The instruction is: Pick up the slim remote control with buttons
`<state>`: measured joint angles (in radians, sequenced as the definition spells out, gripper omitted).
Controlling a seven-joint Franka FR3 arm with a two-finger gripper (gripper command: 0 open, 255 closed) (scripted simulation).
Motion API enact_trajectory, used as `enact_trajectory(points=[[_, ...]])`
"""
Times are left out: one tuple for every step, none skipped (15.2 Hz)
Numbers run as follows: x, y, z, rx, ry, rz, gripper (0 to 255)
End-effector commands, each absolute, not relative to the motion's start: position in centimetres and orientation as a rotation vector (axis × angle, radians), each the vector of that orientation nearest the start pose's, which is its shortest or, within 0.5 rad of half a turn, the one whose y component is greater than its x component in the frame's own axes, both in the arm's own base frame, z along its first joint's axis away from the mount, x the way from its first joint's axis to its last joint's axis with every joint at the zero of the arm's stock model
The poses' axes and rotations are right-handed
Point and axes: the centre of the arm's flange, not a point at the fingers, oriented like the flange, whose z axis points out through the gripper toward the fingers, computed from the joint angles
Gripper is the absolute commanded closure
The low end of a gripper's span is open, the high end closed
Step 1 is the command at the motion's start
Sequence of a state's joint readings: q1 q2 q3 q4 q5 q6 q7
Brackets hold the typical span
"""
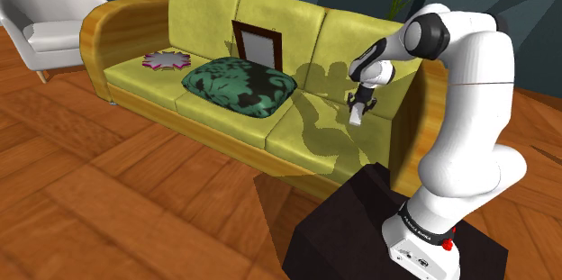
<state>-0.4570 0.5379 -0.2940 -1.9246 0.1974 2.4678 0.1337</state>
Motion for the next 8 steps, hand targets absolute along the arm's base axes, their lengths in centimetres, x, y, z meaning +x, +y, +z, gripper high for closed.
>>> enact_trajectory(points=[[46.5, -42.4, 23.2, -2.789, 1.515, -0.043, 255], [46.5, -42.4, 23.8, -2.789, 1.515, -0.043, 255], [46.5, -42.4, 24.3, -2.789, 1.515, -0.043, 255], [46.5, -42.4, 24.8, -2.789, 1.515, -0.043, 255], [46.5, -42.4, 25.4, -2.789, 1.515, -0.043, 255], [46.5, -42.4, 25.9, -2.789, 1.515, -0.043, 255], [46.5, -42.4, 26.4, -2.789, 1.515, -0.043, 255], [46.5, -42.4, 26.9, -2.789, 1.515, -0.043, 255]])
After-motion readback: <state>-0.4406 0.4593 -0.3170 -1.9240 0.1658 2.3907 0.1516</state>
